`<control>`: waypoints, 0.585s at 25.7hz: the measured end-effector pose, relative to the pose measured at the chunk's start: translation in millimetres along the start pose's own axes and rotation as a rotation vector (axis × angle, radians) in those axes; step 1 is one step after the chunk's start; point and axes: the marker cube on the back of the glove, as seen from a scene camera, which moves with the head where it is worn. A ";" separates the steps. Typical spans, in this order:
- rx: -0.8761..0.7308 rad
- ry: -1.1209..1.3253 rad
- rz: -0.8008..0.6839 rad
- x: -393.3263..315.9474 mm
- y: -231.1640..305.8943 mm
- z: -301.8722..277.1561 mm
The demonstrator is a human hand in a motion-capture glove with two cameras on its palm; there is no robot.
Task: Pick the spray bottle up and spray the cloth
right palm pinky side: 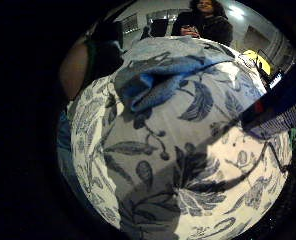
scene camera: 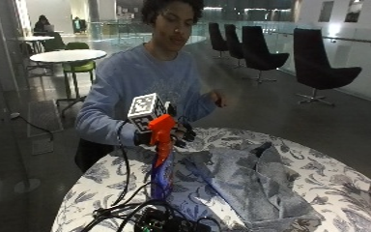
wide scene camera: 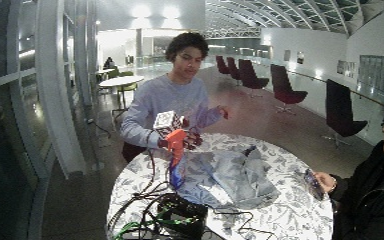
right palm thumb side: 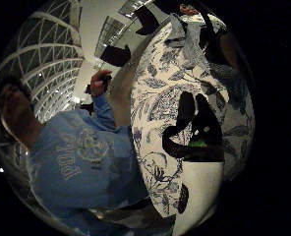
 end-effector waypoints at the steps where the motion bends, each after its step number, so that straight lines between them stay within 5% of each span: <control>1: 0.000 0.001 0.001 0.2 -0.2 0.2; 10: 0.052 -0.046 0.047 6.5 -2.4 -10.9; 15: 0.235 -0.187 0.164 30.5 12.2 -39.6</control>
